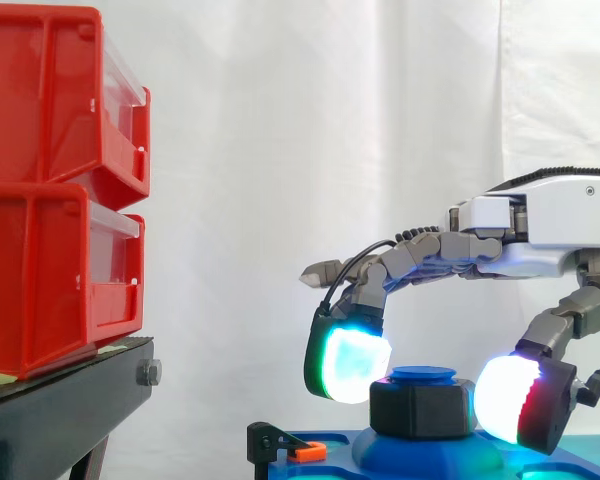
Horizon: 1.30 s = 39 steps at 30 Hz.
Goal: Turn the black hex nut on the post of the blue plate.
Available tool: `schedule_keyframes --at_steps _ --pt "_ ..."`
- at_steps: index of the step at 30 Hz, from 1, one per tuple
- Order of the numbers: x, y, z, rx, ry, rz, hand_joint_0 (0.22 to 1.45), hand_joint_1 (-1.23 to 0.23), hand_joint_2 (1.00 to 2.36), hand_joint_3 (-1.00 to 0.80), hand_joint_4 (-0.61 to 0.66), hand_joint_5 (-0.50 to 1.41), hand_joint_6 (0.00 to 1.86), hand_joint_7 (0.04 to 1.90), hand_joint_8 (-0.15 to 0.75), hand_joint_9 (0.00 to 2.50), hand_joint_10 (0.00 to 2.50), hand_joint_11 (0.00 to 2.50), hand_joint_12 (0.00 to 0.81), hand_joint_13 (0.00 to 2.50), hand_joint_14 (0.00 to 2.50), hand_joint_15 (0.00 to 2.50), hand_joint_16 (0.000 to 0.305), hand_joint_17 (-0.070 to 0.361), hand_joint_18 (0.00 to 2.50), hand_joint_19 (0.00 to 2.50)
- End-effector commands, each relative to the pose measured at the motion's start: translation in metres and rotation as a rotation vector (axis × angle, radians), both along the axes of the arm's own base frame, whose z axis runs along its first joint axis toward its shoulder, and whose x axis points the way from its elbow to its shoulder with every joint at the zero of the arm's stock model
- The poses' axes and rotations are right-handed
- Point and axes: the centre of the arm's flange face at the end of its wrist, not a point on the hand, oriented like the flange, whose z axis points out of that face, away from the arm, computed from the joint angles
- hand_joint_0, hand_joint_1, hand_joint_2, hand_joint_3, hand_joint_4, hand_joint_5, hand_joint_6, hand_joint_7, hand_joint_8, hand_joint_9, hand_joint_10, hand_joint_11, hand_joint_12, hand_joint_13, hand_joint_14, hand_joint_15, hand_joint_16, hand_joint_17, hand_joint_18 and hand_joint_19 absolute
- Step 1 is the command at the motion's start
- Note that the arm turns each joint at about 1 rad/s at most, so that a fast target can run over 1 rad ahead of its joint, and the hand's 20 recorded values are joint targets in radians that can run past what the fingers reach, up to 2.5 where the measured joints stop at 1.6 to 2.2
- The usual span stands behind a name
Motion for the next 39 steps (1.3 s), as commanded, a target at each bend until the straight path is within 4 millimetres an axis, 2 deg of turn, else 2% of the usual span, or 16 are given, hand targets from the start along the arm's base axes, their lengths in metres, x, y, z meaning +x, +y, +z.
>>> schedule_keyframes --at_steps 1,13,15,18,26,36,39 --pt "0.0 -0.001 0.0 0.0 0.0 -0.002 0.37 -0.65 1.0 -0.5 0.19 -0.28 0.5 0.85 0.084 0.0 0.96 0.04 0.239 0.06 0.0 0.09 0.039 0.088 0.17 0.24" --pt "-0.003 -0.004 -0.001 0.001 0.017 -0.006 0.37 -0.65 1.0 -0.5 0.19 -0.28 0.5 0.85 0.088 0.0 0.98 0.05 0.238 0.06 0.0 0.09 0.039 0.088 0.17 0.24" --pt "-0.003 -0.005 -0.001 0.001 0.016 -0.008 0.37 -0.65 1.0 -0.5 0.19 -0.29 0.5 0.85 0.094 0.0 1.04 0.05 0.237 0.06 0.0 0.1 0.039 0.088 0.18 0.24" --pt "-0.003 -0.005 0.0 0.001 0.014 -0.006 0.36 -0.68 1.0 -0.5 0.2 -0.29 0.5 0.85 0.128 0.0 1.3 0.01 0.231 0.07 0.0 0.12 0.039 0.089 0.18 0.24" --pt "-0.001 -0.005 0.004 0.0 0.006 0.009 0.36 -0.69 1.0 -0.5 0.19 -0.29 0.5 0.84 0.136 0.0 1.35 0.0 0.229 0.07 0.0 0.13 0.039 0.089 0.18 0.23" --pt "-0.002 -0.006 0.008 -0.006 0.026 0.014 0.34 -0.71 1.0 -0.5 0.21 -0.29 0.5 0.83 0.176 0.0 1.61 0.0 0.228 0.08 0.0 0.15 0.041 0.092 0.19 0.23" --pt "-0.002 -0.006 0.008 -0.008 0.029 0.014 0.33 -0.72 1.0 -0.5 0.2 -0.29 0.5 0.82 0.189 0.01 1.48 0.0 0.232 0.08 0.0 0.16 0.042 0.095 0.19 0.2"
